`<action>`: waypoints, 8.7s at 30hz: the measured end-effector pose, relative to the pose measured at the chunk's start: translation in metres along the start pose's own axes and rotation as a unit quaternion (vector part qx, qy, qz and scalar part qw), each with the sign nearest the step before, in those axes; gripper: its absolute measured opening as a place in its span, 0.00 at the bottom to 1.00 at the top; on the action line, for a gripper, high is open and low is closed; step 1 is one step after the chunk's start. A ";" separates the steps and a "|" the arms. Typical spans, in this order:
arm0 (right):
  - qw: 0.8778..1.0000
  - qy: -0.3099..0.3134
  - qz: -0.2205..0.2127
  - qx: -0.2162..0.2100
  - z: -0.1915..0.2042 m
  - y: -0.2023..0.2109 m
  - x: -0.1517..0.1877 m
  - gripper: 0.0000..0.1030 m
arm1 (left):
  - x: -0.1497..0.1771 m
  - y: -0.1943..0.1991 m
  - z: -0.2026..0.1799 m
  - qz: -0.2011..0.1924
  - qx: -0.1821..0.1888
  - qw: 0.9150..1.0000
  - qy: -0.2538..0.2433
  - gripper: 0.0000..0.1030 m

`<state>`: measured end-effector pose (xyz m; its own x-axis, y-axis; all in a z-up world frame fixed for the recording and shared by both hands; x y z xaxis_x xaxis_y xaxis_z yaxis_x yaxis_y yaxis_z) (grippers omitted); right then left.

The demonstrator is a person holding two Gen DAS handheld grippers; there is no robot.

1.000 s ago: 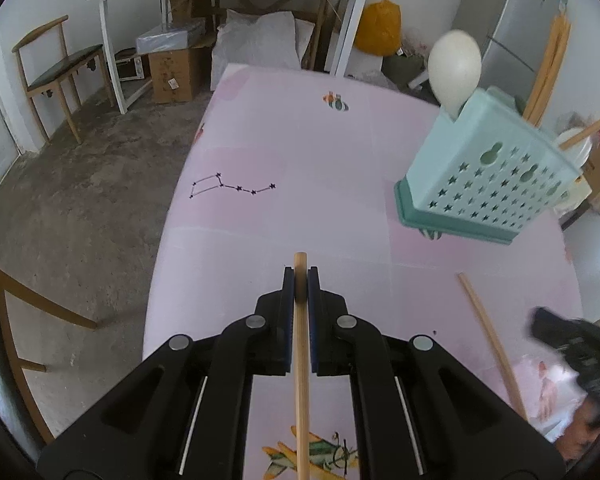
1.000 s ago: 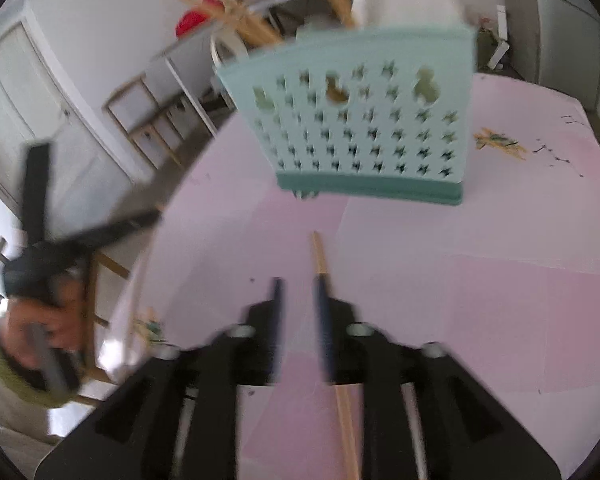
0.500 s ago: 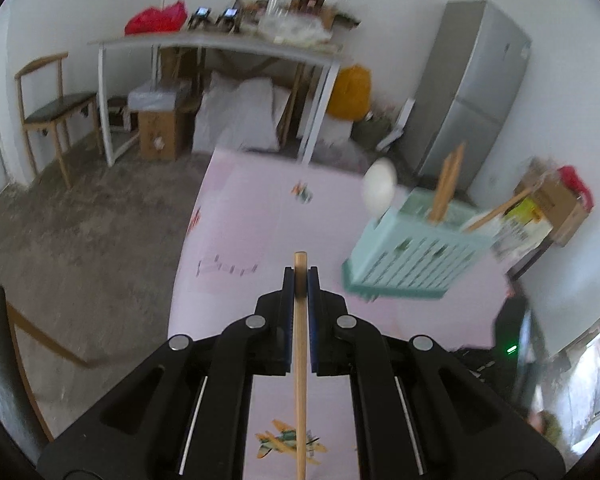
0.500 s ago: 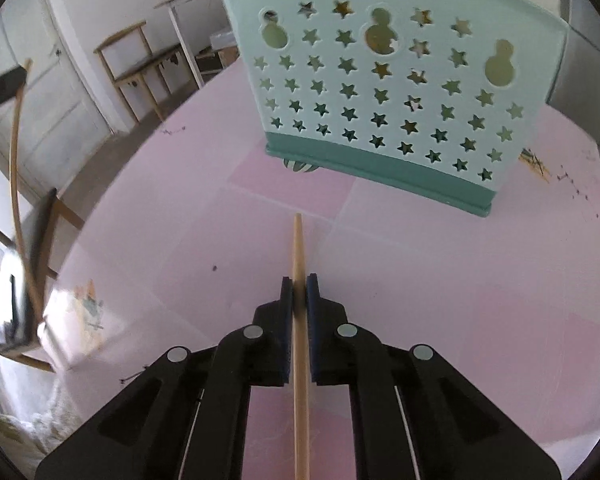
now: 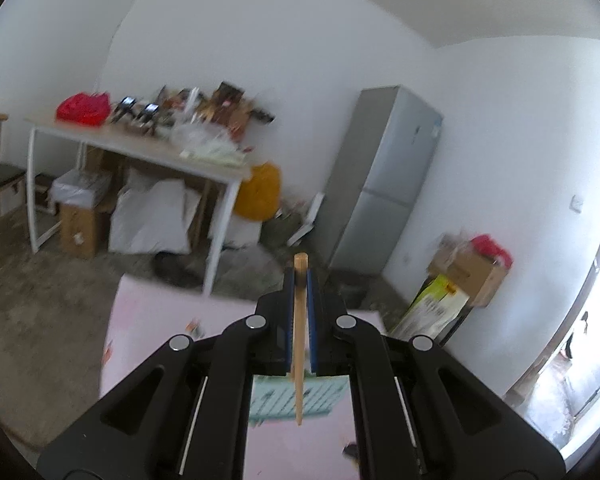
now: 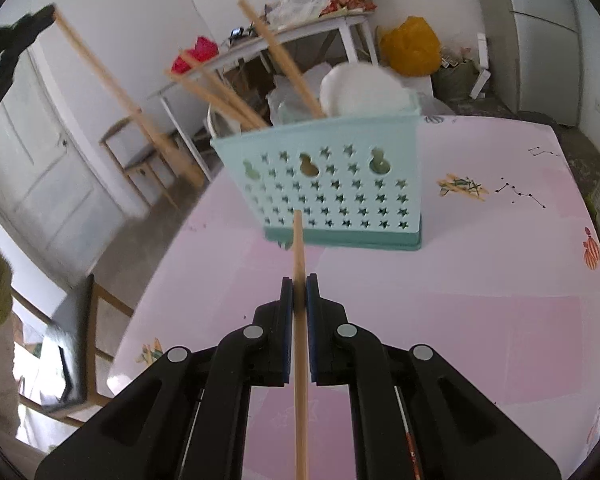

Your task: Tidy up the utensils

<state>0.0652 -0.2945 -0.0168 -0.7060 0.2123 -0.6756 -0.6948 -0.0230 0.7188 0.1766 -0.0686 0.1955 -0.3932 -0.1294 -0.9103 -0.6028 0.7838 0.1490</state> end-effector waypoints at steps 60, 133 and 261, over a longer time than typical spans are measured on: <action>0.961 0.027 -0.259 -0.094 0.055 0.105 -0.153 0.07 | 0.234 0.049 0.096 0.190 -0.150 0.966 0.090 0.66; 0.881 0.101 -0.441 0.141 0.117 0.036 -0.155 0.07 | 0.237 0.054 0.163 0.182 -0.201 0.951 0.147 0.68; 0.957 -0.002 -0.051 0.286 0.055 0.072 0.073 0.94 | 0.206 0.084 0.047 0.214 -0.392 0.894 -0.034 0.92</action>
<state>-0.0288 -0.2267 -0.0056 -0.6376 0.1886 -0.7469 -0.5707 0.5356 0.6224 0.0772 -0.0009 0.0021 -0.6774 0.1378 -0.7226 -0.7190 0.0834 0.6900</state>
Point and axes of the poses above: each gripper's, at about its wrist camera, not at the fingertips, and y roughly against the way its jaws point, z to its left, x to its underside, the point moved 3 cm from there along -y, roughly the way its jaws point, and after that the axes turned 12 degrees about x, right-handed, at the moved point
